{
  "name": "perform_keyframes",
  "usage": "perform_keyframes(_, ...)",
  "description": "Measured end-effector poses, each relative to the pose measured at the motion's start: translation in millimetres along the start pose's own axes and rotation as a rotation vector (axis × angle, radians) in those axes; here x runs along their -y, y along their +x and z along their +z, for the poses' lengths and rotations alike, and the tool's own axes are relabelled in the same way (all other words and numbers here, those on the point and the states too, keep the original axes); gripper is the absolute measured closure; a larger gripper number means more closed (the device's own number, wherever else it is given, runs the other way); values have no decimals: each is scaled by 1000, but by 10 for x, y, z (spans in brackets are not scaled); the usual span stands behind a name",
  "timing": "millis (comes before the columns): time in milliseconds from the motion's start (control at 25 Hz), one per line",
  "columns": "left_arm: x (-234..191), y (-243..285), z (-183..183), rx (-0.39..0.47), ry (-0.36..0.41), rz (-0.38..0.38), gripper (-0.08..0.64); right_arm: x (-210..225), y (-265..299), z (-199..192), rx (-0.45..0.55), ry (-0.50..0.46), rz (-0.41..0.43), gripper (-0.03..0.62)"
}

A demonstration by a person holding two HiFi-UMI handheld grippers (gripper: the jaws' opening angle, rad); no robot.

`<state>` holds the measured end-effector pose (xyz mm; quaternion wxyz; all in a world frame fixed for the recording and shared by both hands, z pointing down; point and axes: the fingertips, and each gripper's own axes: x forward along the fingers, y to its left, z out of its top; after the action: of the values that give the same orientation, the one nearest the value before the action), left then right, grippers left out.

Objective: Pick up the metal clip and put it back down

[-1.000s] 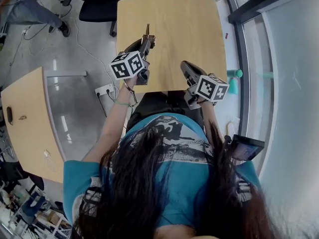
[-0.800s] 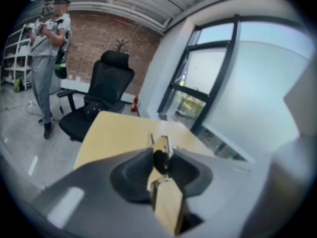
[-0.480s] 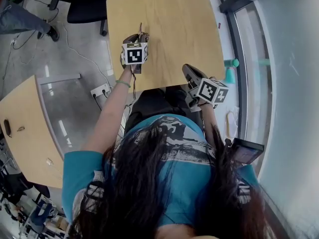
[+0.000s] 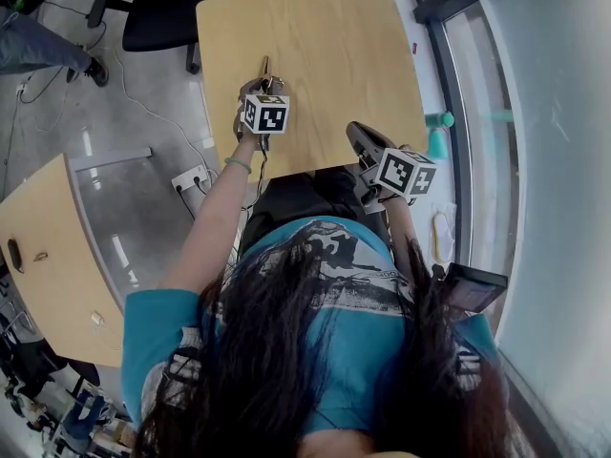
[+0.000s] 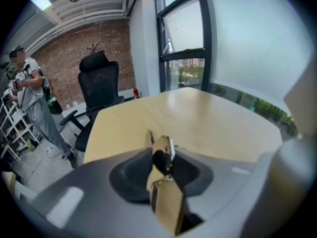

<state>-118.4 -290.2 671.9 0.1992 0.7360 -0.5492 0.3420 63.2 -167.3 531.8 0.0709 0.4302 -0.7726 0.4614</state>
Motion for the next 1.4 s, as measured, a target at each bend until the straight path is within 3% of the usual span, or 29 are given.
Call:
perform_keyframes(160,76,94,3,-9,75,40,448,55,-2,33,1,7,-1,569)
perform_keyframes(240,136,99,-8,-18,68,-1,425,46,2,17,-3,10,1,569)
perform_keyframes(320,208,74,-19,-26,46,-71,320,6,2,-19,-7,13,2,568)
perform_keyframes(400,242,36,12,-19,30,-111,276,-27,6,-55,-8,15,3,569)
perform_keyframes(600,249,-218,260,73,-2,-123,276,-78,-1,-139,-9,15,13,569)
perform_keyframes(960,521,-1040,594,251,-157,-227,278,-107,-15,-279,-37,-4,52,569)
perform_keyframes(1200,639,-1771,615,345,-325,-302,364,-229,-90,-404,-49,-26,94,569)
perform_keyframes(1400,710,-2317,362,366,-400,-235,507,-338,-364,-618,-52,-52,138,569)
